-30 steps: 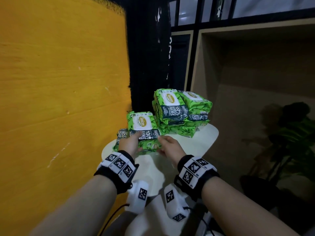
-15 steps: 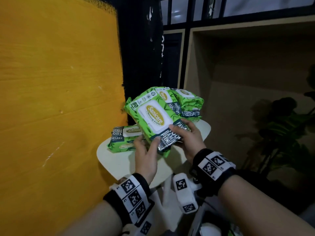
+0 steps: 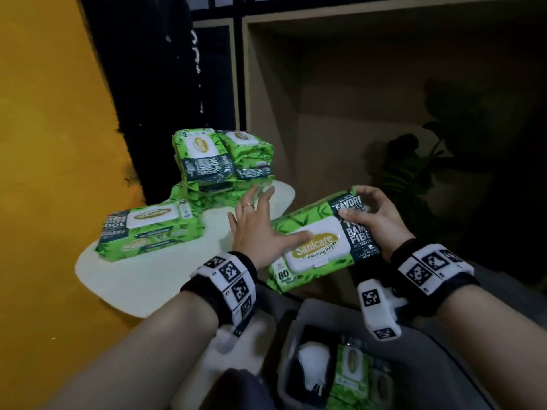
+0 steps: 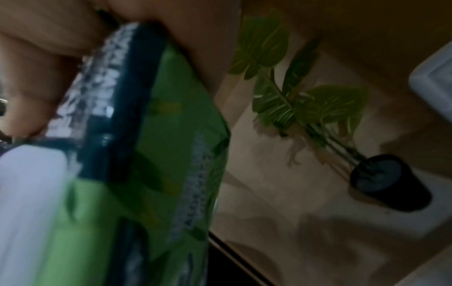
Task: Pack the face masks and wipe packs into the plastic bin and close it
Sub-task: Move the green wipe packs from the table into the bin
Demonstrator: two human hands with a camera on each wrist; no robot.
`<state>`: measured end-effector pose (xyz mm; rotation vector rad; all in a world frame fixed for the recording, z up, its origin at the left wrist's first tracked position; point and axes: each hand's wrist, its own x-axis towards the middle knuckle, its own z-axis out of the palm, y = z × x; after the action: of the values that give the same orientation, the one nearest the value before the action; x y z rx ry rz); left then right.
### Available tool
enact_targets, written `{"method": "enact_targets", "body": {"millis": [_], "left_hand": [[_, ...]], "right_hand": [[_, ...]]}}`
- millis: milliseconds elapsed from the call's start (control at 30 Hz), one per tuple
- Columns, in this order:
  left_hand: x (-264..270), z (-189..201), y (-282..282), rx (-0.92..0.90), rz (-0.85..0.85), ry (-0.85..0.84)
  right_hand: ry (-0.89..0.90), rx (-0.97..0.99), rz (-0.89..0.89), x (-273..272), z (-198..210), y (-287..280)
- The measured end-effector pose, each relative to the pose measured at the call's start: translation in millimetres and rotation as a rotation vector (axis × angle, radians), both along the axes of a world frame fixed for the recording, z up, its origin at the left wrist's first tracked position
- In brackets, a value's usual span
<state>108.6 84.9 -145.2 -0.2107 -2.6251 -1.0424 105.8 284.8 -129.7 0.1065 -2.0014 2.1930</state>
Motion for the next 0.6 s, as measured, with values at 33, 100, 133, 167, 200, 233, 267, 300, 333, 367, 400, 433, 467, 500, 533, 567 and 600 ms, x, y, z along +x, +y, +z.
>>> {"method": "enact_targets", "body": {"millis": [33,100,133,167,200,233,267,300,333,367,400,433,467,500,533,567,600], "left_hand": [[-5.7,-4.6,8.1,-0.025,-0.083,-0.079],[-15.2,-18.7,25.9,0.038,-0.287,-0.288],[-17.0,-27.1,36.0,0.068,-0.362,-0.386],[-19.0,-36.9,46.0,0.092,-0.407,-0.460],[-20.6,-45.9,55.4,0.121,-0.434,-0.516],[-23.6,-56.8,65.2,0.151,-0.448,-0.563],[-27.6,-69.1,74.2,0.195,-0.462,-0.593],[-32.6,-82.6,82.8,0.245,-0.462,-0.611],[-36.7,-96.1,92.5,0.284,-0.453,-0.616],[-39.5,-106.4,100.6,0.318,-0.439,-0.611],[-42.7,-120.1,110.1,0.351,-0.420,-0.617],[-44.4,-131.4,119.9,0.392,-0.396,-0.624],[-46.3,-142.5,129.8,0.440,-0.365,-0.634],[-50.1,-156.3,138.9,0.492,-0.334,-0.635],[-53.6,-169.7,148.2,0.553,-0.312,-0.647],[-57.1,-182.7,157.0,0.580,-0.290,-0.658],[-59.0,-192.8,165.6,0.601,-0.279,-0.677]], "right_hand": [[-0.010,0.048,0.016,0.6,-4.9,10.7],[-0.045,0.118,0.048,0.2,-16.5,29.5],[-0.062,0.140,0.074,0.9,-21.8,37.1],[-0.076,0.159,0.102,-1.1,-30.3,45.4],[-0.094,0.179,0.117,-1.6,-38.2,51.9],[-0.114,0.209,0.119,-3.6,-48.7,59.2],[-0.138,0.247,0.092,-6.1,-58.9,65.9],[-0.148,0.295,0.036,-9.9,-70.0,73.5],[-0.148,0.337,-0.041,-12.9,-81.2,80.8],[-0.154,0.351,-0.128,-17.4,-92.6,88.0],[-0.176,0.323,-0.206,-19.7,-105.4,96.2],[-0.219,0.244,-0.261,-20.8,-118.2,103.8],[-0.274,0.193,-0.307,-24.3,-137.0,113.7],[-0.346,0.150,-0.308,-25.5,-154.1,121.9],[-0.422,0.107,-0.267,-24.9,-172.5,129.5],[-0.510,0.075,-0.183,-23.3,-191.5,136.2],[-0.584,0.063,-0.081,-20.9,-207.6,141.0]]}}
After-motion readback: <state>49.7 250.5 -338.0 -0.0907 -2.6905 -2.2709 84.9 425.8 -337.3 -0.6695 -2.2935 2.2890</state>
